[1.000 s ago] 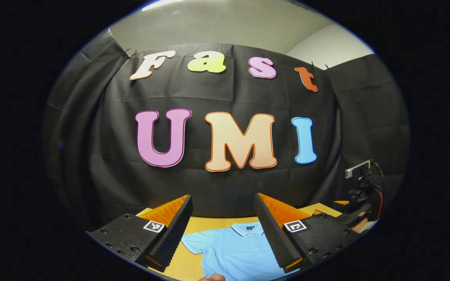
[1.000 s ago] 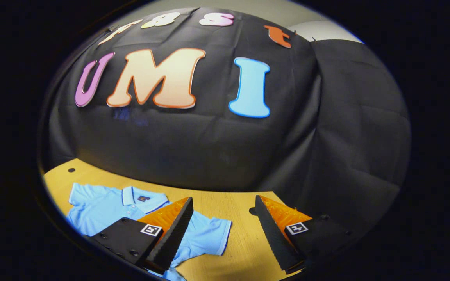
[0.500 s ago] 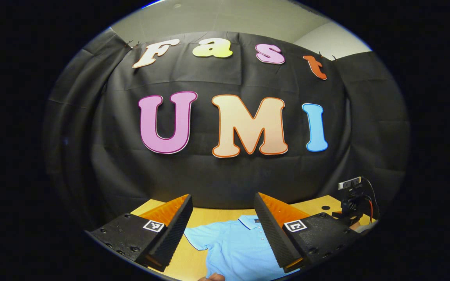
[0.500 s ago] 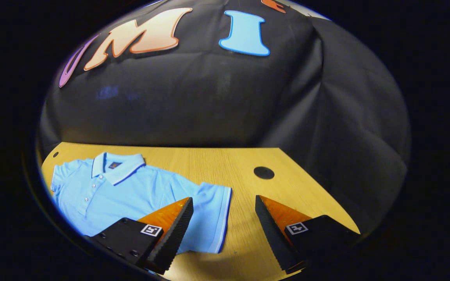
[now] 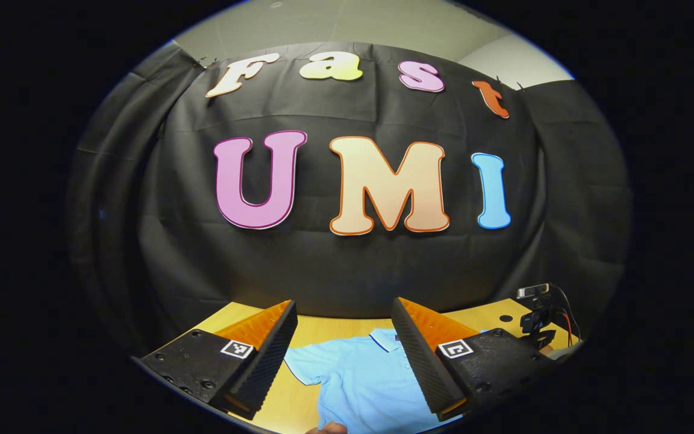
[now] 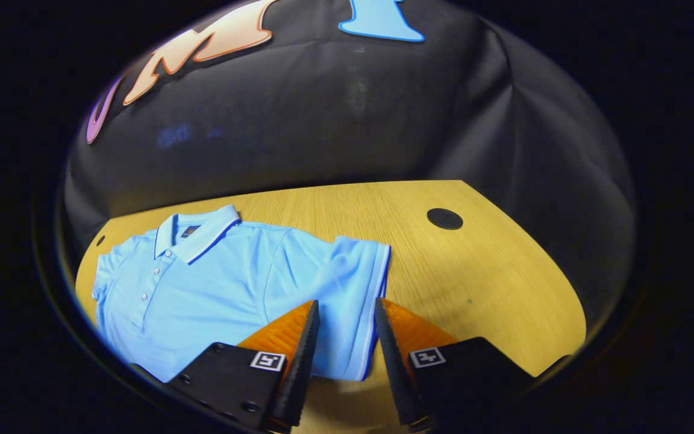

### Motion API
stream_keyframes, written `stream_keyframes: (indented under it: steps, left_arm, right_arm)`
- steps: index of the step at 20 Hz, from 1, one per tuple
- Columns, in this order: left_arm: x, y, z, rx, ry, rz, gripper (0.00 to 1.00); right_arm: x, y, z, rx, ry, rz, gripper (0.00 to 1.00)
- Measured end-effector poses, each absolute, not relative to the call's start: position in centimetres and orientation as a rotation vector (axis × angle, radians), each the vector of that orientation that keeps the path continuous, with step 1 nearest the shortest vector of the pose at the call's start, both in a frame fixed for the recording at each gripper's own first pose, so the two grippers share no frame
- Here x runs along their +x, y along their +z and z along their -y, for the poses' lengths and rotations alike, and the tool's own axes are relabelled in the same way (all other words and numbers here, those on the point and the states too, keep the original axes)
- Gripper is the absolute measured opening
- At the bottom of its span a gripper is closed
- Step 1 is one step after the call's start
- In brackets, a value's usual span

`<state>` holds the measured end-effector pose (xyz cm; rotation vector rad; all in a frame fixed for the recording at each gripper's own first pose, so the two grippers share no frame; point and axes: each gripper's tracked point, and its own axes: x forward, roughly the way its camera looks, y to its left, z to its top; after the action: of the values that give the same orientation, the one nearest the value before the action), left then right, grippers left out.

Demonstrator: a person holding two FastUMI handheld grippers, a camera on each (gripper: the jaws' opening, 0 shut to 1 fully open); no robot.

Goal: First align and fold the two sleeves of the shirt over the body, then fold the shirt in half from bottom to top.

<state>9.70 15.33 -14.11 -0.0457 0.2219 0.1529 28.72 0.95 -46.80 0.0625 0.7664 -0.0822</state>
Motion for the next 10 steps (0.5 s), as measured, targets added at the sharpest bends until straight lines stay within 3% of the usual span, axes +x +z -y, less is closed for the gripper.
stream_keyframes:
  steps: [2, 3, 4, 5, 10]
  left_arm:
    - [9.5, -14.4, -15.4, -0.052, 0.153, -0.231, 0.95]
    - [9.4, -14.7, -15.6, -0.053, 0.156, -0.235, 0.95]
    - [9.3, -14.8, -15.8, -0.055, 0.159, -0.237, 0.95]
    - [9.4, -14.7, -15.9, -0.056, 0.16, -0.237, 0.95]
    - [9.0, -14.7, -16.7, -0.059, 0.174, -0.23, 0.95]
  right_arm:
    - [28.5, -46.5, -1.5, 0.089, -0.075, -0.77, 0.33]
    - [28.5, -46.4, -1.4, 0.099, -0.074, -0.765, 0.12]
    - [28.6, -46.3, -1.3, 0.105, -0.086, -0.772, 0.13]
    - [28.7, -46.3, -1.4, 0.12, -0.091, -0.77, 0.05]
    - [30.4, -42.1, -3.7, 0.204, -0.059, -0.685, 0.05]
